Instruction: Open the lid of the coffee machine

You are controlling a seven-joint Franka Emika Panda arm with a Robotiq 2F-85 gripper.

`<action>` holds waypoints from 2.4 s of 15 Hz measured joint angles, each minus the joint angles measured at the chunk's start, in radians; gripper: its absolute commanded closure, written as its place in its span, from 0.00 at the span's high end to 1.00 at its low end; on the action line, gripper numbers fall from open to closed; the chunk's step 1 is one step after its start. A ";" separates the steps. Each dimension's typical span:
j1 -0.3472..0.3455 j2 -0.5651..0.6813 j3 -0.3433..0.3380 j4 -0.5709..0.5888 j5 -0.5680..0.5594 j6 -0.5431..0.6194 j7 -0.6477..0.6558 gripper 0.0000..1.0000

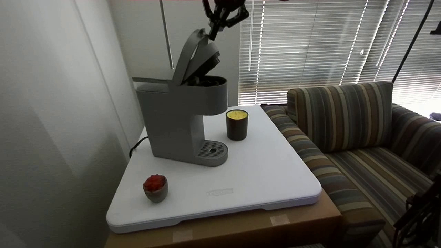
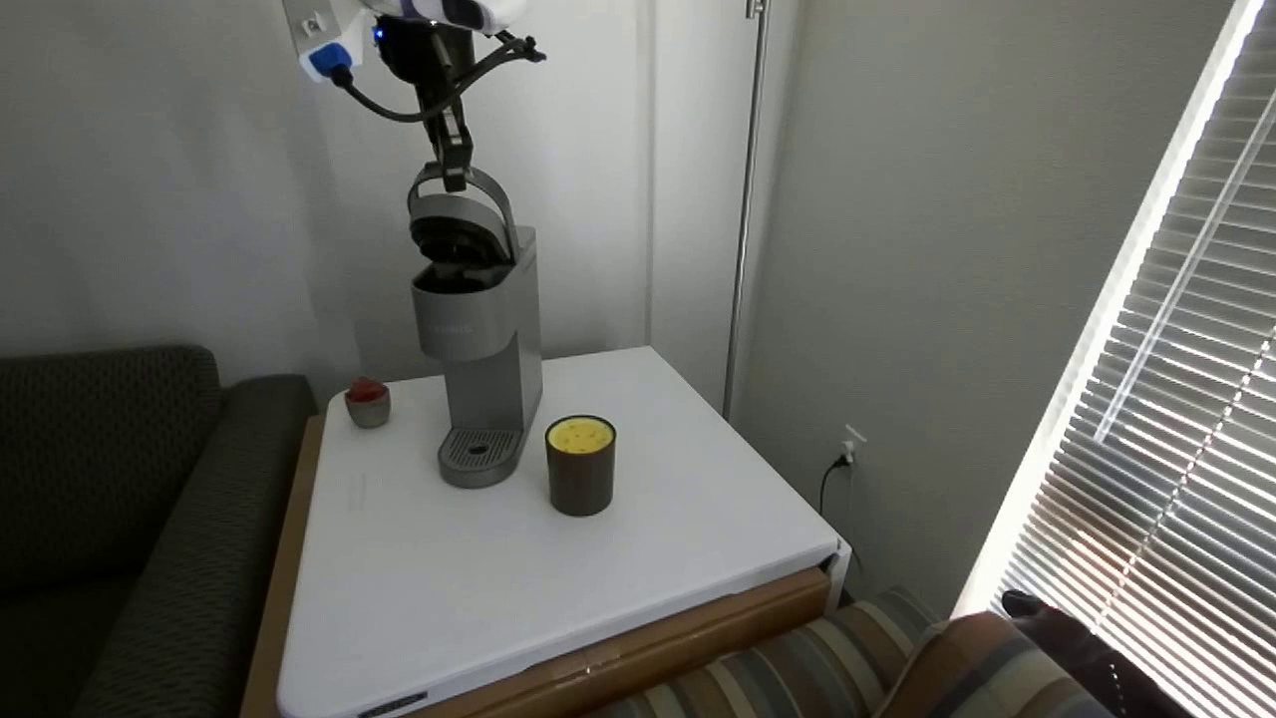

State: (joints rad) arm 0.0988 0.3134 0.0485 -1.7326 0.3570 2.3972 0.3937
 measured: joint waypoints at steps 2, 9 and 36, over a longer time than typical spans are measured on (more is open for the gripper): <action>0.011 0.023 0.000 0.046 -0.028 -0.022 0.006 0.00; 0.065 0.119 -0.009 0.232 -0.198 -0.084 0.122 0.00; 0.029 0.105 -0.086 0.466 -0.337 -0.879 -0.021 0.69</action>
State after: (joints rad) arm 0.1279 0.4182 -0.0370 -1.2670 0.0202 1.5185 0.3722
